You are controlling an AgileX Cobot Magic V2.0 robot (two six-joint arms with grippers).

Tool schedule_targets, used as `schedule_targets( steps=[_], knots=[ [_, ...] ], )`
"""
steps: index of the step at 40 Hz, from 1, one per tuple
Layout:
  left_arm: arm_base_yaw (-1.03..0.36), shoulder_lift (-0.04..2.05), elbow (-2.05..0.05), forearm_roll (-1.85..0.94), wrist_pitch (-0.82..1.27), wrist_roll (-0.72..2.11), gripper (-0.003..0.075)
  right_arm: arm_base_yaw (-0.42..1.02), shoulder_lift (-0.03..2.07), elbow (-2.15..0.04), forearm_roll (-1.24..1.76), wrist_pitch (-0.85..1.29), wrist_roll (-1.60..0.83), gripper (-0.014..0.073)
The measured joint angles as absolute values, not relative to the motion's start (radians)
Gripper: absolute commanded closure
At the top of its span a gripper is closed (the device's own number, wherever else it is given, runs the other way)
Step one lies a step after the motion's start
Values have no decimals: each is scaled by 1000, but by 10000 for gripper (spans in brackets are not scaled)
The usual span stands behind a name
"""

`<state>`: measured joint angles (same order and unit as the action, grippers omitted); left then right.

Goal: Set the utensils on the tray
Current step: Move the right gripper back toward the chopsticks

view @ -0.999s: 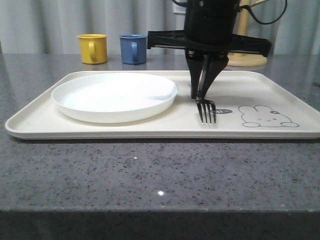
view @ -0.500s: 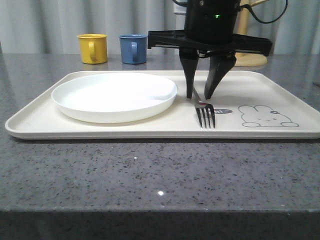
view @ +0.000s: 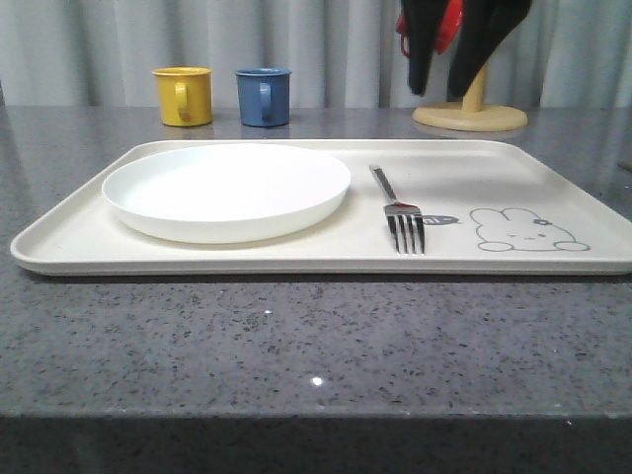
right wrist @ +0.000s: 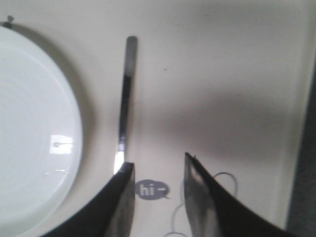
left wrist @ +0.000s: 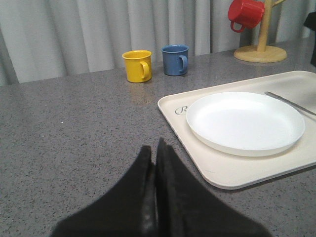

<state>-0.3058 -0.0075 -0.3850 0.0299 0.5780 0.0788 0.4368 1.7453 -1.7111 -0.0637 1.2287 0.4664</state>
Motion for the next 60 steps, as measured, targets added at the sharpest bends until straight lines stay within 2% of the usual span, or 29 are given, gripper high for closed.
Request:
schedule_targets(
  steps=[16, 29, 60],
  knots=[
    [-306, -8, -385, 30, 578, 79, 738, 125, 1571, -1608, -71, 1242, 215, 318],
    [-306, -8, -385, 30, 578, 79, 738, -111, 1572, -1452, 24, 1245, 12, 317],
    [-306, -8, -385, 30, 578, 79, 738, -123, 1774, -1443, 52, 1220, -27, 317]
  ],
)
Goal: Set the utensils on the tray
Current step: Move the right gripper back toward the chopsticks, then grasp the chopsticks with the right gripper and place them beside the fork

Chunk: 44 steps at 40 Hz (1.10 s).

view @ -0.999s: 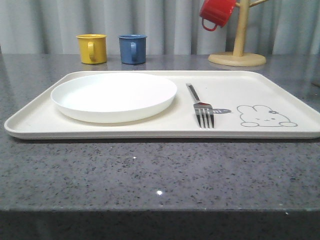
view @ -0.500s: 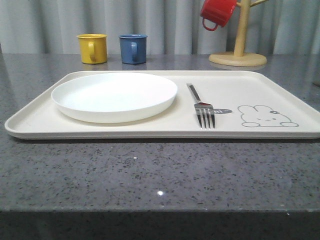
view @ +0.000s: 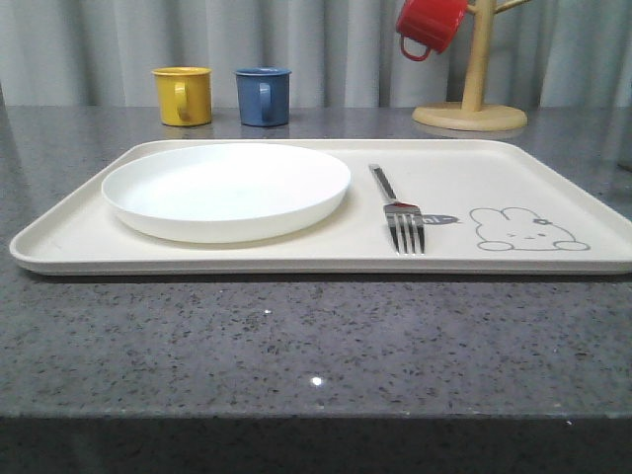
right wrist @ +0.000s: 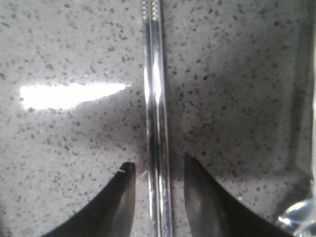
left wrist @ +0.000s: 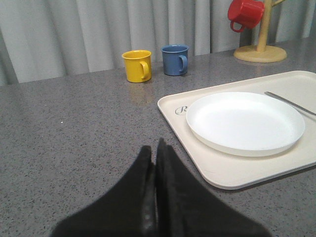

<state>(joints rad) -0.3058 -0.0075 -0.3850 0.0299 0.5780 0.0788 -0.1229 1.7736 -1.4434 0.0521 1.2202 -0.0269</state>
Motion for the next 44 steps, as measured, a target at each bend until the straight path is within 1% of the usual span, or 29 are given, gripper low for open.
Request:
schedule_targets(
  steps=[10, 12, 14, 17, 19, 22, 31, 39, 44],
  knots=[
    [-306, -8, -385, 30, 578, 79, 738, -123, 1790, -1443, 52, 1216, -27, 320],
    [-306, -8, -385, 30, 578, 79, 738, -123, 1790, -1443, 52, 1216, -27, 337],
    [-306, -8, -385, 30, 578, 79, 738, -123, 1790, -1443, 52, 1216, -27, 384],
    [-306, -8, -385, 30, 578, 79, 738, -123, 1792, -1443, 50, 1216, -27, 482],
    [-306, -8, -385, 30, 578, 79, 738, -123, 1792, -1443, 46, 1216, -28, 533],
    [-306, -8, -385, 30, 578, 79, 738, -123, 1792, -1443, 44, 1216, -28, 569],
    [-306, -8, -385, 30, 578, 79, 738, -123, 1790, -1445, 44, 1216, -14, 570],
    [-306, -8, -385, 30, 578, 79, 738, -105, 1728, -1478, 26, 1222, 108, 570],
    [-306, -8, -385, 30, 578, 79, 738, -59, 1669, -1507, 0, 1224, 162, 570]
  ],
)
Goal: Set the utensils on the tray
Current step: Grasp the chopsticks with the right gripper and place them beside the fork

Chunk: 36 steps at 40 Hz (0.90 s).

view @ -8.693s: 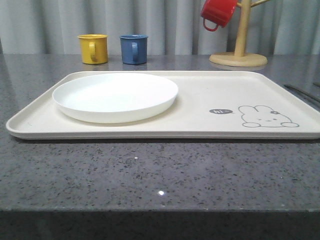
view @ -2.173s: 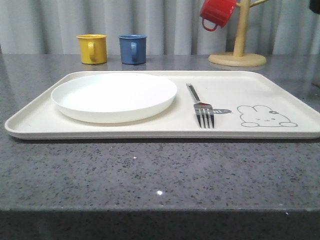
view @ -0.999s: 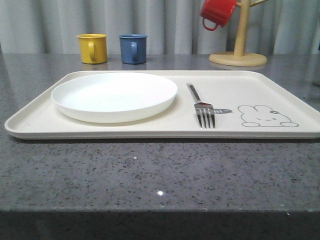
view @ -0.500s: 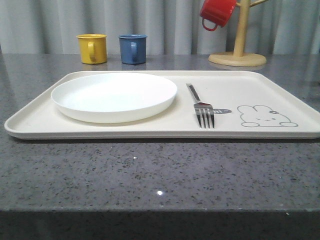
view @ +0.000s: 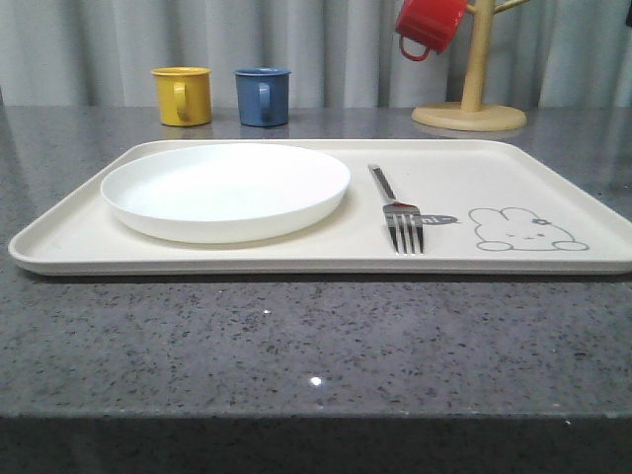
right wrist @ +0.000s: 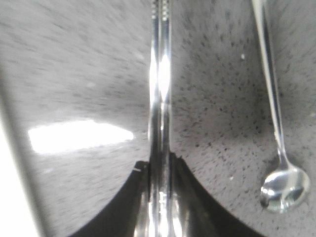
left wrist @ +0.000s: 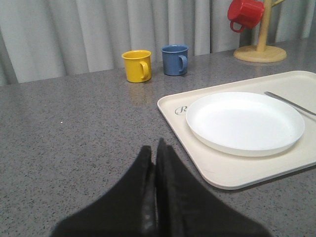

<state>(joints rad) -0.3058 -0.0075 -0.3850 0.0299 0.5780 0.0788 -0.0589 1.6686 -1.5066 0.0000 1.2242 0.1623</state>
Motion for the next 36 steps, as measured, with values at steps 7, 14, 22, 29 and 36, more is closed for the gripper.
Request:
schedule_targets(
  steps=[7, 14, 22, 29, 36],
  knots=[
    [-306, -8, -385, 30, 578, 79, 738, 56, 1632, -1517, 0, 1230, 226, 570],
    [-306, -8, -385, 30, 578, 79, 738, 206, 1641, -1517, 7, 1232, 303, 570],
    [-306, -8, -385, 30, 578, 79, 738, 320, 1705, -1517, 18, 1232, 405, 570],
    [-306, -8, -385, 30, 578, 79, 738, 354, 1748, -1518, 65, 1232, 442, 570],
    [-306, -8, -385, 30, 578, 79, 738, 354, 1791, -1518, 78, 1230, 459, 570]
  ],
)
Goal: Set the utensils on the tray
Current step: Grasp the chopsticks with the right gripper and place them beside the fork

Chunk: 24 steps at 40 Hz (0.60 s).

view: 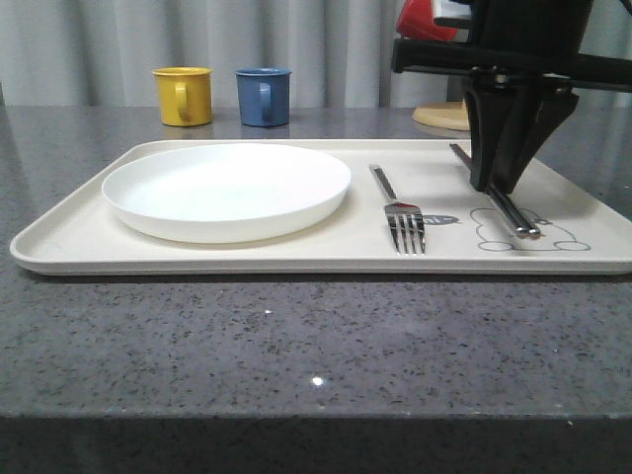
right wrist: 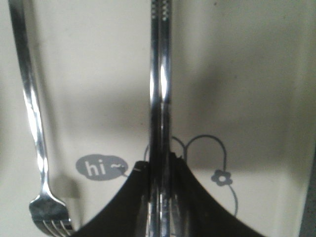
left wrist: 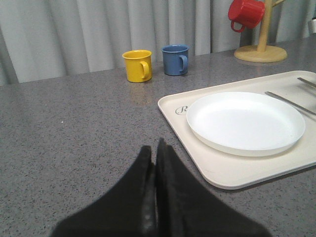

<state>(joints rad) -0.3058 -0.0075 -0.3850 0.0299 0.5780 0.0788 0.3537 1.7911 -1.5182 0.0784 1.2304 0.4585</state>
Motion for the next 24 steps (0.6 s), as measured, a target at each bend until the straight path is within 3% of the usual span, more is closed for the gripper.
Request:
schedule_targets(
  steps=[14, 24],
  knots=[
    [-306, -8, -385, 30, 578, 79, 738, 354, 1803, -1518, 81, 1204, 462, 560],
    [-306, -8, -385, 30, 578, 79, 738, 354, 1803, -1518, 81, 1202, 464, 430]
  ],
)
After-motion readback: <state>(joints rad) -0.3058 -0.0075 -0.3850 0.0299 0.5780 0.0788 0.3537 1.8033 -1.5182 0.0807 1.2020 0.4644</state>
